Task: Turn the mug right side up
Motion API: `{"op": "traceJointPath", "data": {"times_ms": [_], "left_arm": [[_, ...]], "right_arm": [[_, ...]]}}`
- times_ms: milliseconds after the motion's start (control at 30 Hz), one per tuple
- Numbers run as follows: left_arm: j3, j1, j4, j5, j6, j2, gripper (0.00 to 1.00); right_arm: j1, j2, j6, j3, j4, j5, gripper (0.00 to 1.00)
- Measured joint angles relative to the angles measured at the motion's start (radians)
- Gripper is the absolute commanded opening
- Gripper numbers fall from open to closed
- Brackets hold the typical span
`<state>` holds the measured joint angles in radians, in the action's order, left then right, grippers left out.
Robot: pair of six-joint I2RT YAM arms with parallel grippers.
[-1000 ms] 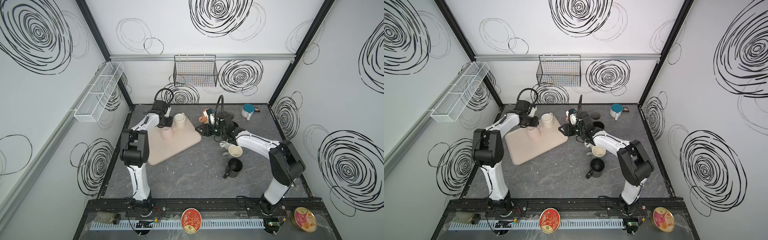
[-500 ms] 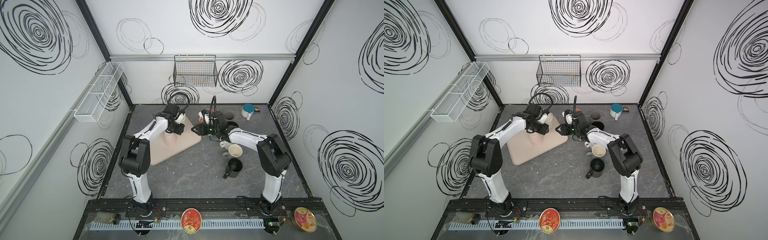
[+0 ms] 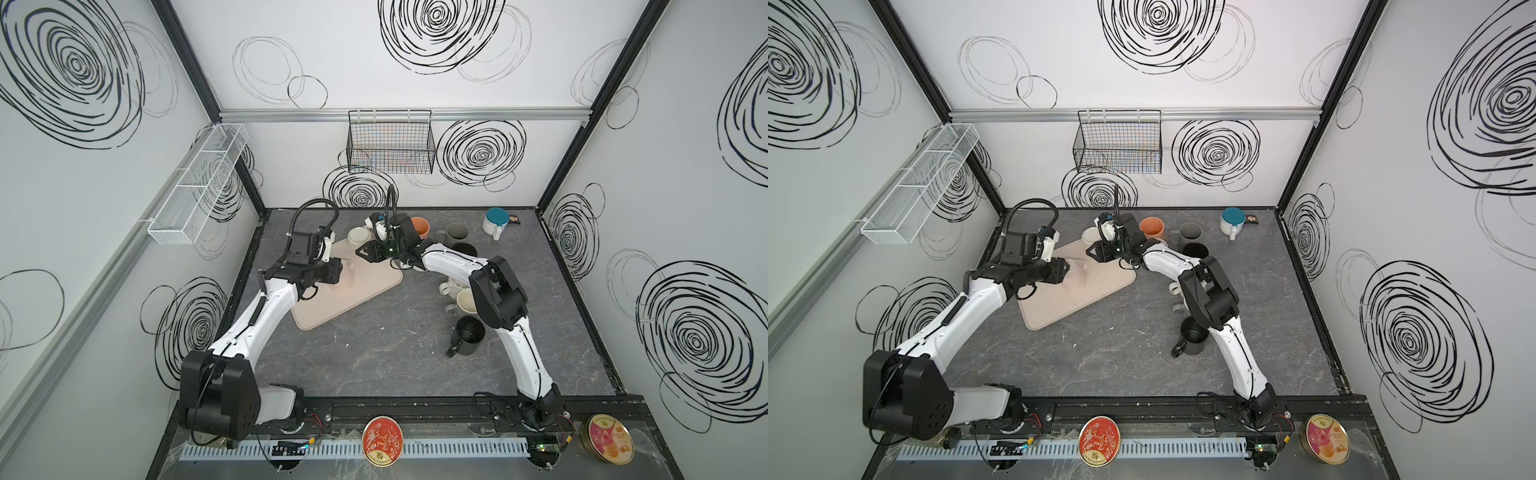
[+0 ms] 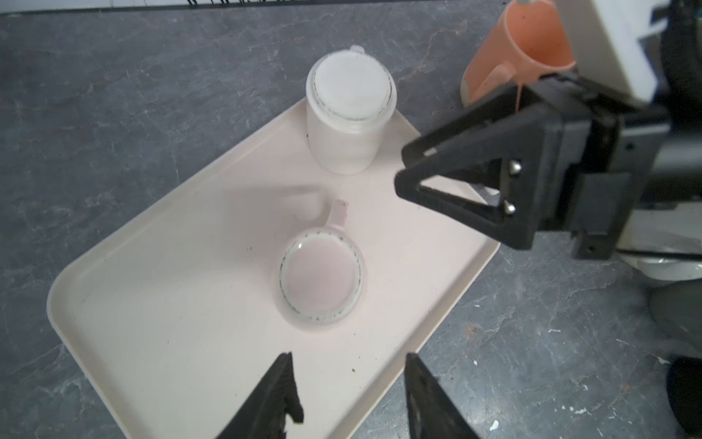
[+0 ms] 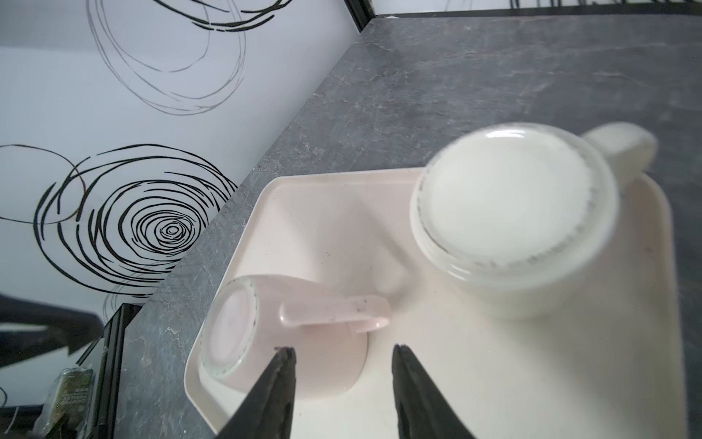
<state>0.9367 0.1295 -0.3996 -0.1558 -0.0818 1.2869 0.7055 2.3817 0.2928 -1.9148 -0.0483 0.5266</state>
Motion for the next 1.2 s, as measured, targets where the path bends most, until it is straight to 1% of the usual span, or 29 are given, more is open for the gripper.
{"op": "traceJointPath", "data": {"times_ms": [133, 200, 300, 400, 500, 600, 800, 933, 1200], "left_arm": [[-0.117, 0.0, 0.048, -0.015, -0.045, -0.062, 0.46], [-0.166, 0.0, 0.075, -0.027, -0.069, -0.081, 0.46], [-0.237, 0.0, 0.132, -0.05, -0.108, -0.097, 0.47], [-0.304, -0.005, 0.2, -0.08, -0.151, -0.1, 0.5], [-0.346, -0.032, 0.248, -0.111, -0.185, -0.093, 0.54], [-0.353, -0.071, 0.289, -0.134, -0.211, -0.077, 0.56], [-0.363, -0.143, 0.364, -0.163, -0.246, -0.074, 0.57], [-0.376, -0.158, 0.401, -0.177, -0.269, -0.074, 0.58], [-0.387, -0.159, 0.424, -0.187, -0.3, -0.074, 0.59]], "right_arm": [[0.021, 0.126, -0.025, -0.197, 0.047, 0.037, 0.45], [0.023, 0.169, -0.031, -0.253, 0.062, 0.064, 0.45], [0.027, 0.2, -0.048, -0.275, 0.089, 0.099, 0.44], [0.029, 0.206, -0.065, -0.277, 0.106, 0.133, 0.41], [0.03, 0.206, -0.077, -0.279, 0.12, 0.164, 0.37], [0.032, 0.203, -0.091, -0.272, 0.12, 0.188, 0.33], [0.04, 0.146, -0.119, -0.18, 0.113, 0.219, 0.28], [0.05, 0.117, -0.141, -0.137, 0.116, 0.222, 0.26], [0.048, 0.042, -0.184, -0.037, 0.127, 0.18, 0.22]]}}
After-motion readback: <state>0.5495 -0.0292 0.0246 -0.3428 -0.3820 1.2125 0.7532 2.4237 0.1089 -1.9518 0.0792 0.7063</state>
